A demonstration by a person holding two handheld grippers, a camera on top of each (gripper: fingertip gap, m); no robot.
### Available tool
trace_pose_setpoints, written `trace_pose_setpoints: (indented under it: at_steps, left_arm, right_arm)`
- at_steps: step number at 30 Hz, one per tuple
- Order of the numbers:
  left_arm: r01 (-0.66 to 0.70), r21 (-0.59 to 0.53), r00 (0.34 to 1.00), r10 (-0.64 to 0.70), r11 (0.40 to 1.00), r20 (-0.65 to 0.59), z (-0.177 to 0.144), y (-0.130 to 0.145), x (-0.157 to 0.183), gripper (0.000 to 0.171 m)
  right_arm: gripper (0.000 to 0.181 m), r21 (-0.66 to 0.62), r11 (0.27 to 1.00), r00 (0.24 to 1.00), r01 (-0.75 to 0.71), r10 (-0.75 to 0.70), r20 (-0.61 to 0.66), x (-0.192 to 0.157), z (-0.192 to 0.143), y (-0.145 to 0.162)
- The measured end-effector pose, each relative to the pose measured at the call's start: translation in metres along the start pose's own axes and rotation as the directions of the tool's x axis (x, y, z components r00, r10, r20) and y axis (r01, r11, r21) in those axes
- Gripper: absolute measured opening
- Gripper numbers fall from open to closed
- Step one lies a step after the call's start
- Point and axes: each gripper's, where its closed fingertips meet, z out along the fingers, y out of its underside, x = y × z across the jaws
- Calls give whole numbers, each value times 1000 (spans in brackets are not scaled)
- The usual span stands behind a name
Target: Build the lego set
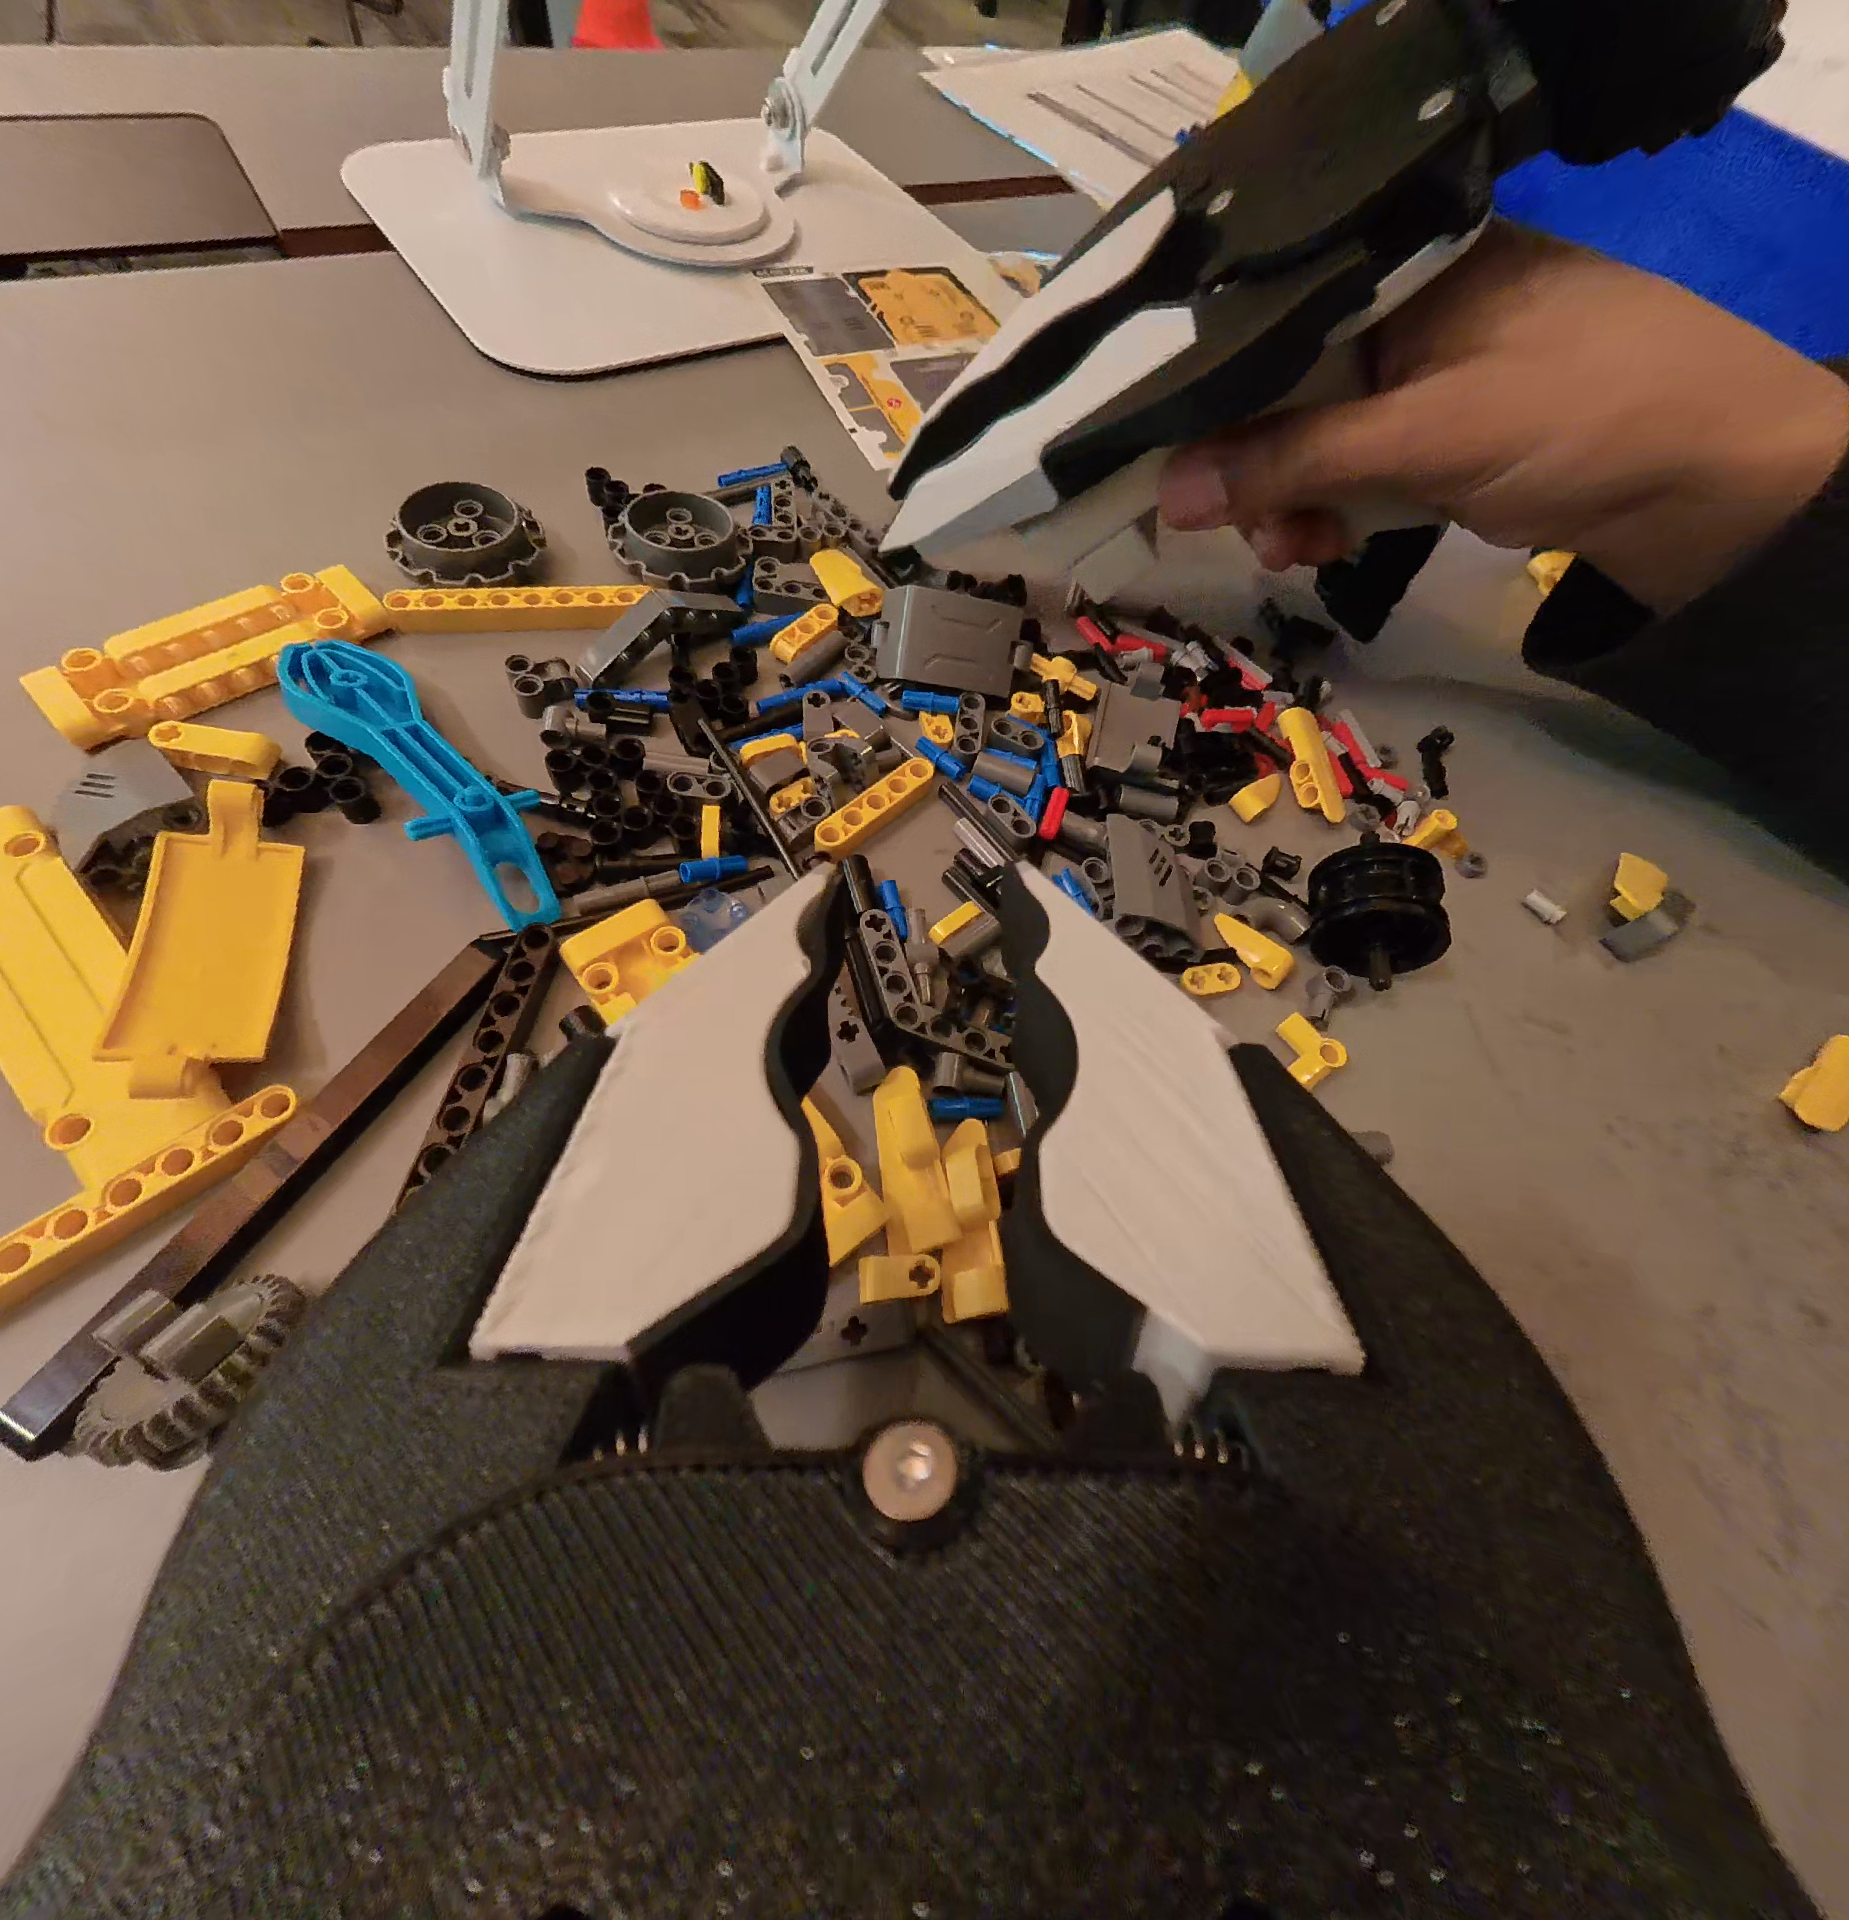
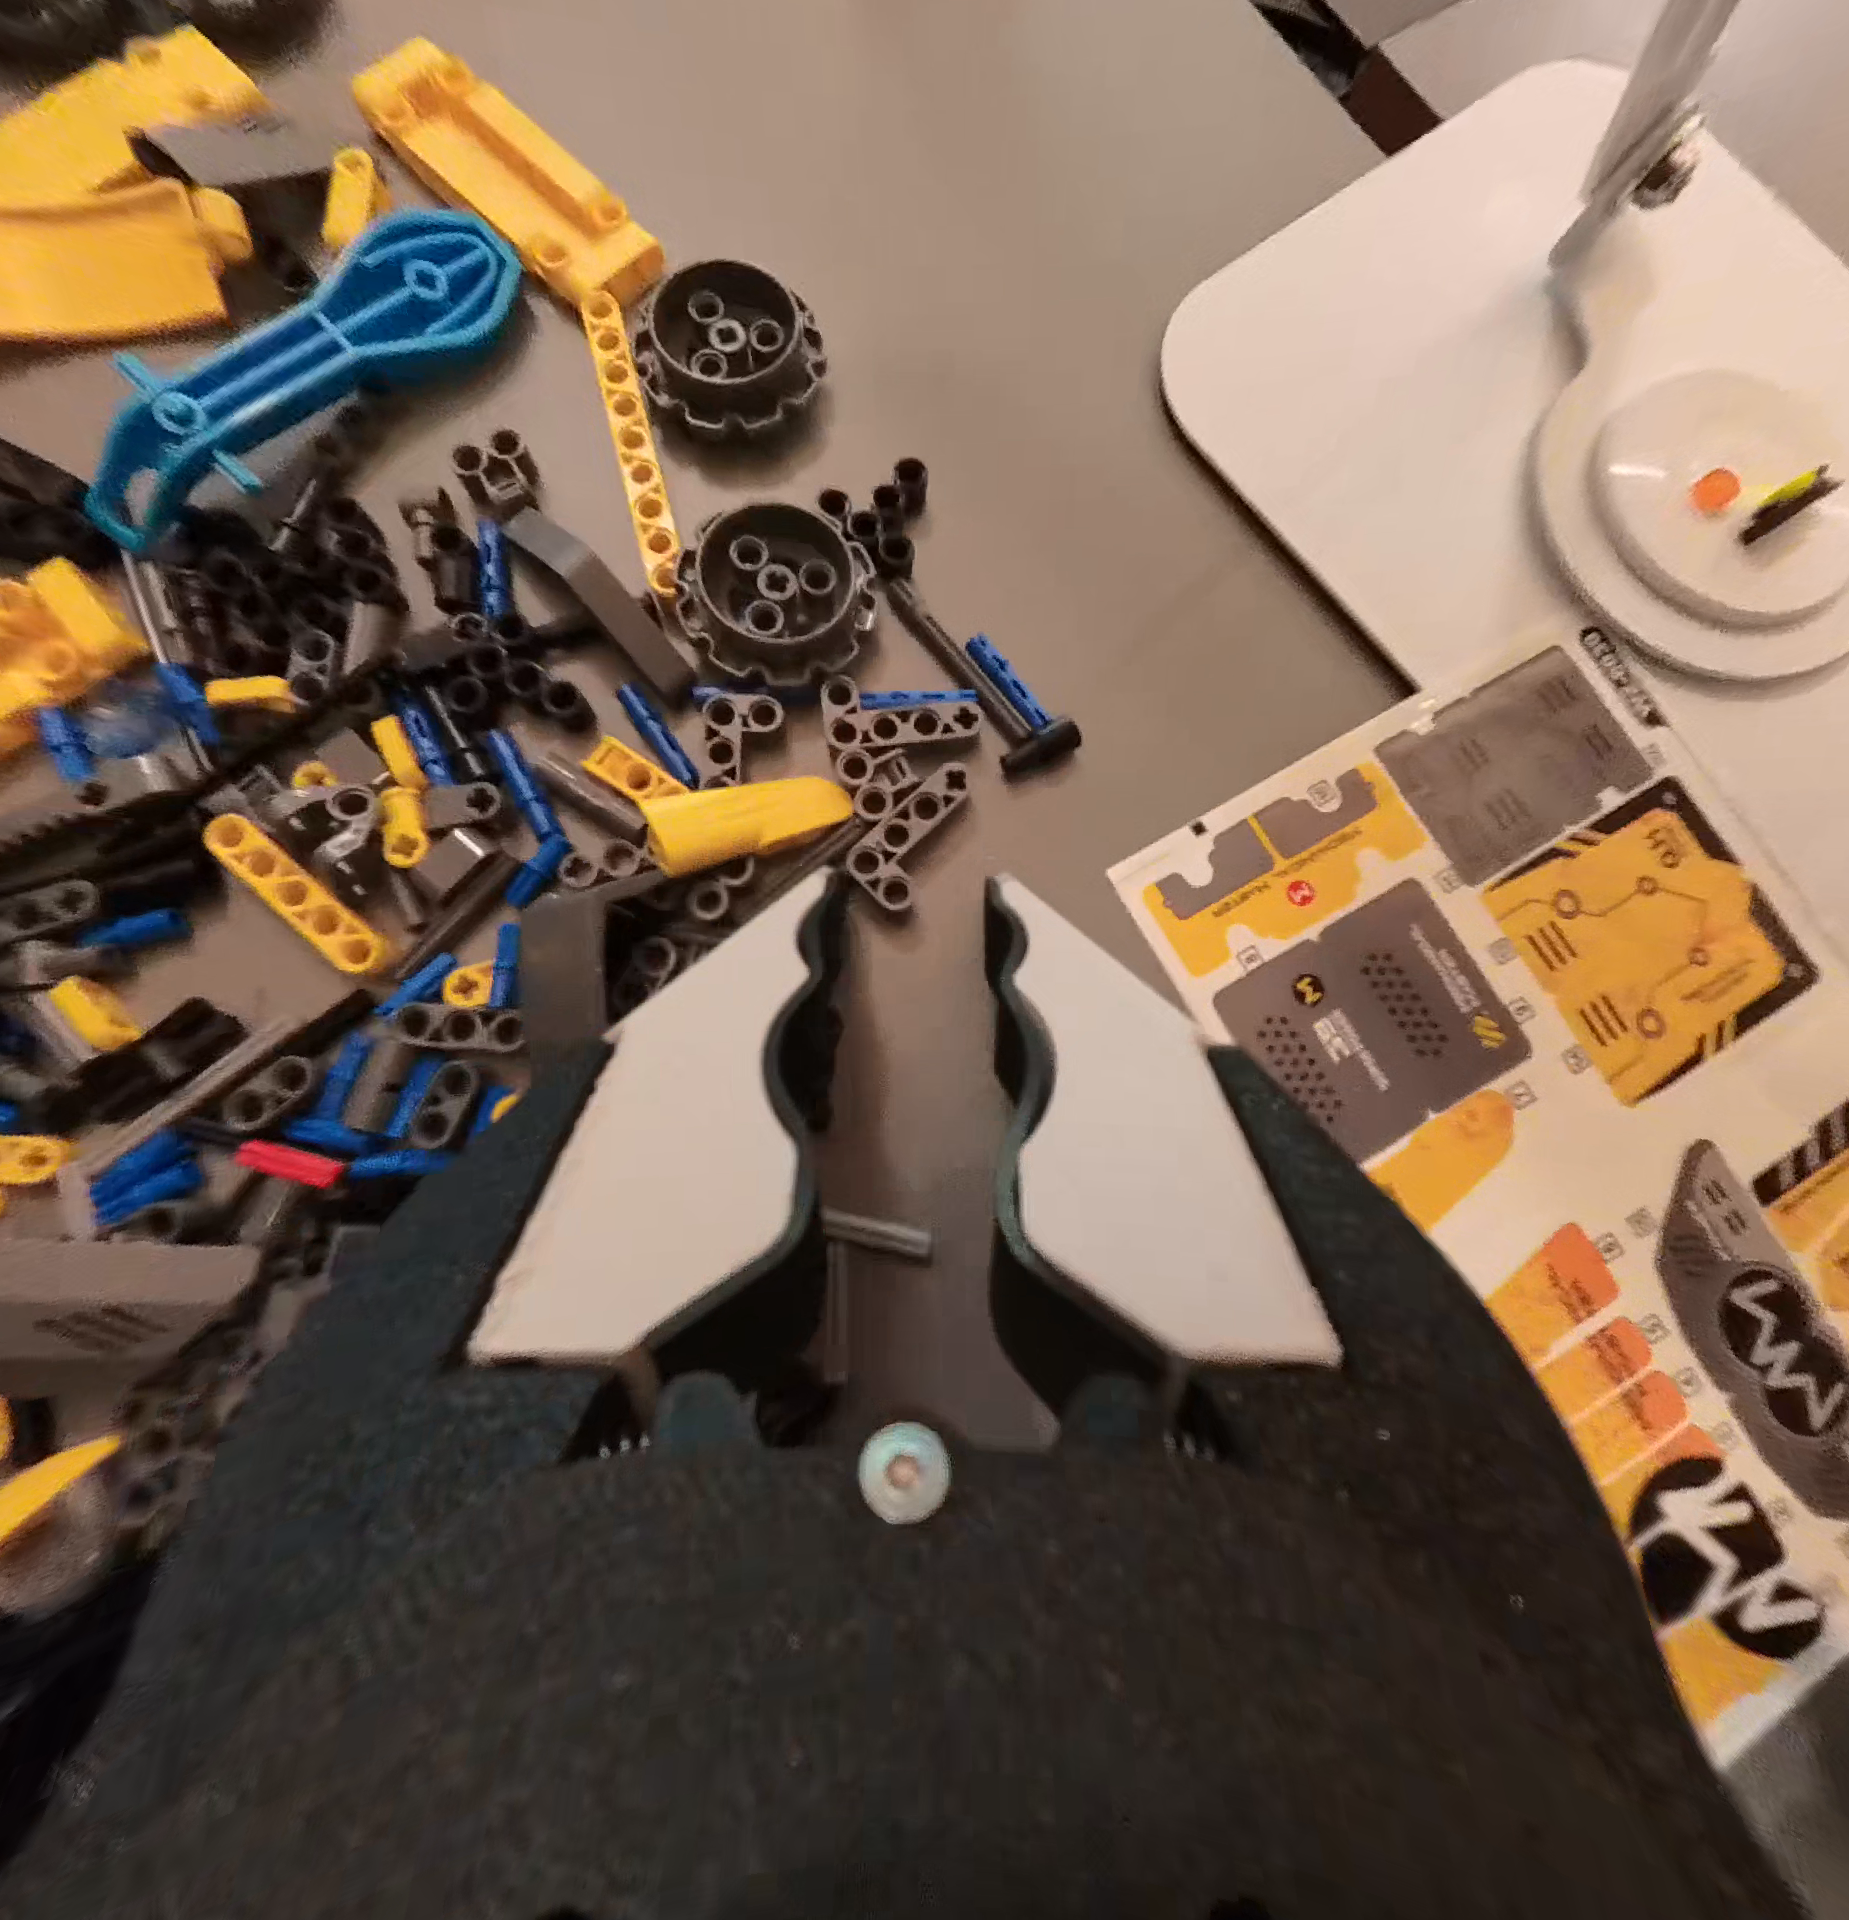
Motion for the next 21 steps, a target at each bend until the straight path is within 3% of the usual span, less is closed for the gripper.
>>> trace_pose_setpoints:
  at_steps: [5,10,17,19,21]
  left_arm:
    - [-13,-21,1000,13,1000,11,2,3,0,27]
    - [-8,-17,1000,8,1000,11,2,2,0,28]
    - [-24,74,1000,24,997,-1,-6,-10,4,28]
    - [-60,111,998,59,992,10,-11,-17,6,30]
    - [-145,120,986,132,982,106,-14,-22,4,33]
  right_arm:
    - [11,3,998,998,61,-61,-34,0,7,-1]
    - [8,25,995,995,95,-94,-42,-3,1,-4]
    - [8,245,945,973,219,-193,-124,-17,-60,-27]
    - [8,336,910,970,242,-227,-84,-36,-82,-26]
    - [7,448,857,957,255,-289,9,-65,-110,-18]
